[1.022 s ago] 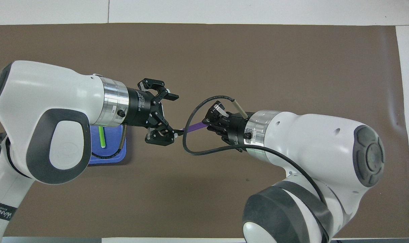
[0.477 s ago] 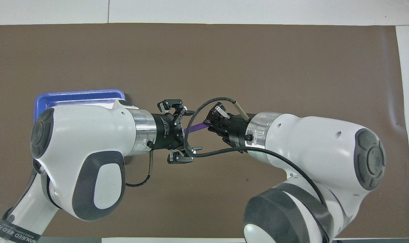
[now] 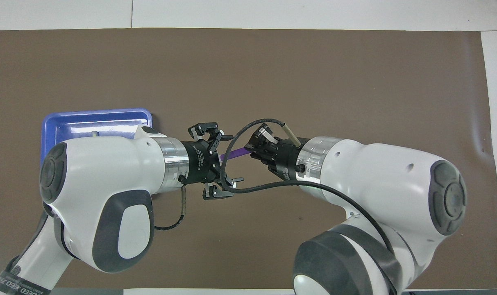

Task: Right arm passes pens to left for tray arrangement
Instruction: 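Close the left gripper on the purple pen held by the right gripper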

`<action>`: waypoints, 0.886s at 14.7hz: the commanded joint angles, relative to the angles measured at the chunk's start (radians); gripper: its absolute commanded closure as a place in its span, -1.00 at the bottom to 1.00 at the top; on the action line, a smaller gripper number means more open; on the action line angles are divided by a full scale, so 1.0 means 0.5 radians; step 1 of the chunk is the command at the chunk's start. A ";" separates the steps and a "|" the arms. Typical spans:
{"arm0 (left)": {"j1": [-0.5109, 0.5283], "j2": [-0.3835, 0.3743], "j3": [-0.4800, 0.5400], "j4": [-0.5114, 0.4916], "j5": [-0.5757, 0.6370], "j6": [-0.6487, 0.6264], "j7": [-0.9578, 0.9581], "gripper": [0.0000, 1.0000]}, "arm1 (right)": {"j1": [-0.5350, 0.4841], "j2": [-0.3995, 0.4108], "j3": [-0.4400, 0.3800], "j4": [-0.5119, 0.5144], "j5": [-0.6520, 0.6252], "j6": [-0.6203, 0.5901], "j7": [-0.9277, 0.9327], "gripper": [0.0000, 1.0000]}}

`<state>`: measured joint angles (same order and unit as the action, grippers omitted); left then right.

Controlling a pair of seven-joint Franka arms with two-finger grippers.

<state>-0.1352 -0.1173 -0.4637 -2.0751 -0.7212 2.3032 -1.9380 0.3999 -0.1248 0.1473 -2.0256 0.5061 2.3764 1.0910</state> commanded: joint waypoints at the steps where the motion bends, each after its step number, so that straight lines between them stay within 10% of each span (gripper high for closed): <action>1: -0.009 -0.063 0.013 -0.056 -0.036 0.032 -0.014 -0.28 | 0.001 -0.042 0.006 -0.054 0.052 0.045 0.012 1.00; 5: -0.003 -0.057 0.019 -0.044 -0.036 0.032 0.007 0.21 | 0.001 -0.042 0.006 -0.054 0.052 0.048 0.009 1.00; 11: 0.025 -0.054 0.019 -0.022 -0.024 0.032 0.001 0.34 | 0.001 -0.039 0.006 -0.051 0.052 0.052 0.009 1.00; 13: 0.025 -0.054 0.019 -0.022 -0.015 0.029 0.004 0.79 | 0.001 -0.039 0.006 -0.051 0.052 0.048 0.009 1.00</action>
<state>-0.1247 -0.1195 -0.4568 -2.0731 -0.7212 2.3135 -1.9378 0.3999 -0.1248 0.1473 -2.0264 0.5061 2.3765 1.0910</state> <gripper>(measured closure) 0.665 0.819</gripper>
